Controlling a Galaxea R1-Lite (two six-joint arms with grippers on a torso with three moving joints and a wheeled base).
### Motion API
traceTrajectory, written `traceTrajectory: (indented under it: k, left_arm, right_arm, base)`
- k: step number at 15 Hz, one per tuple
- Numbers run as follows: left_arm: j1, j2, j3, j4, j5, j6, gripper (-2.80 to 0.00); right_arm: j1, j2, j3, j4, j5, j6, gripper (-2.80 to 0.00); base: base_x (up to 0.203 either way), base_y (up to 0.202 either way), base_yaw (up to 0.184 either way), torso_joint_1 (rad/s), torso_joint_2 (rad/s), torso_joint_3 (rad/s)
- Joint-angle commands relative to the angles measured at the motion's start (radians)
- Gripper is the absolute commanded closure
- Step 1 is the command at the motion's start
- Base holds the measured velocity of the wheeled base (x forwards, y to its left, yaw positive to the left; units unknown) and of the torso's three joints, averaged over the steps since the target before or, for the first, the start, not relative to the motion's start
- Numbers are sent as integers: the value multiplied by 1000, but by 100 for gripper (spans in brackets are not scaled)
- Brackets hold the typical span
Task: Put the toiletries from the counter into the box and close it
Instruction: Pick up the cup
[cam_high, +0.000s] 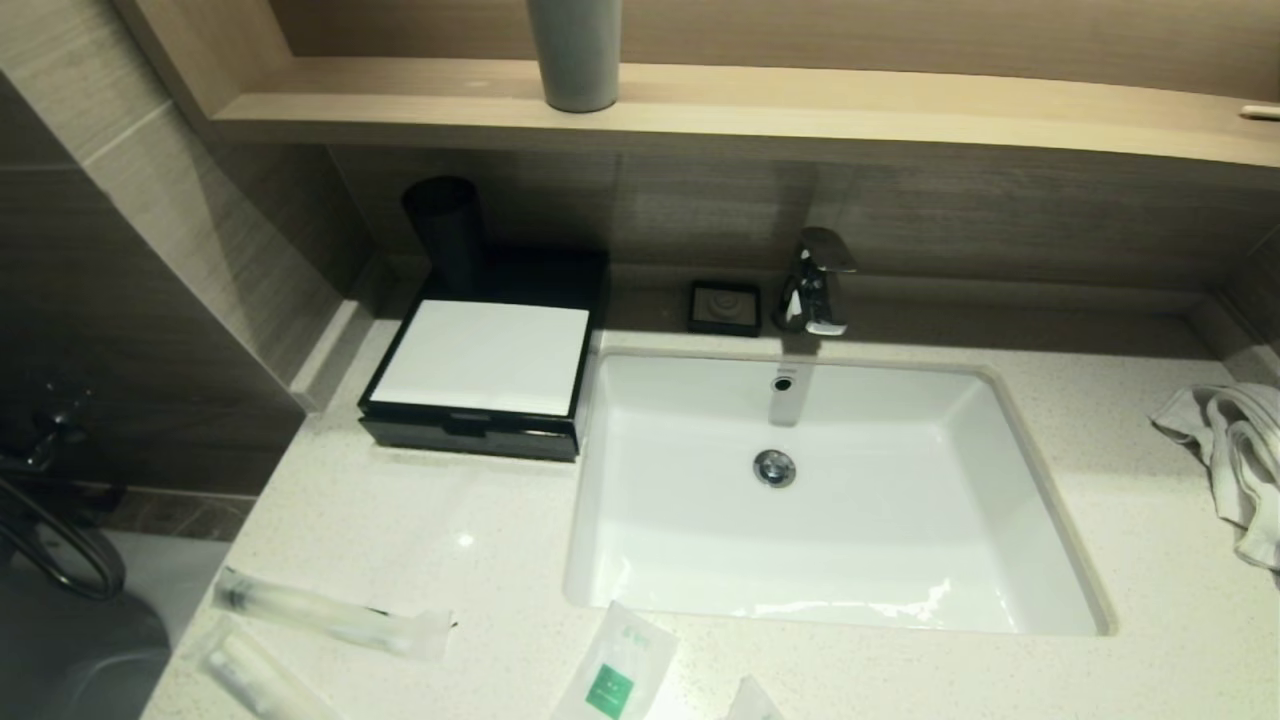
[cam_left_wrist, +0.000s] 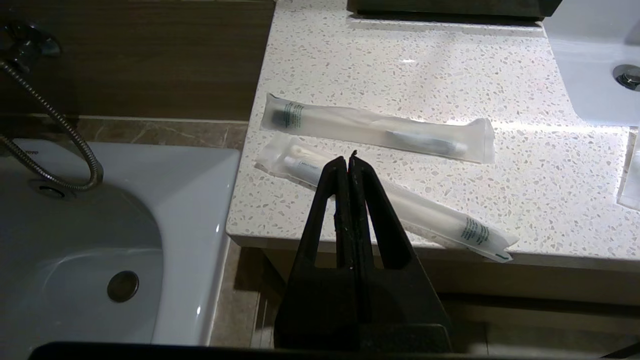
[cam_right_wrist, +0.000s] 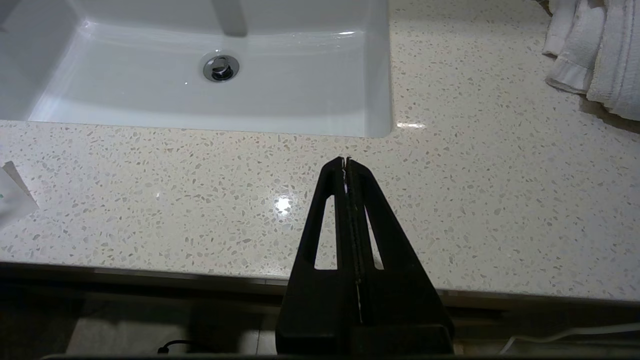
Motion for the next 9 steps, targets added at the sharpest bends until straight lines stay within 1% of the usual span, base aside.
traceTrajectory:
  k: [1, 6, 9]
  left_arm:
    - [0, 0, 0, -2, -1, -1, 0]
    - [0, 0, 0, -2, 1, -5, 0]
    - [2, 0, -4, -3, -1, 4, 0]
  right_arm:
    - [0, 0, 0, 0, 0, 0, 0]
    - [0, 0, 0, 0, 0, 0, 0]
    - [0, 0, 0, 0, 0, 0, 0]
  base:
    - [0, 0, 0, 0, 0, 0]
    - [0, 0, 0, 0, 0, 0]
    - [0, 0, 0, 0, 0, 0]
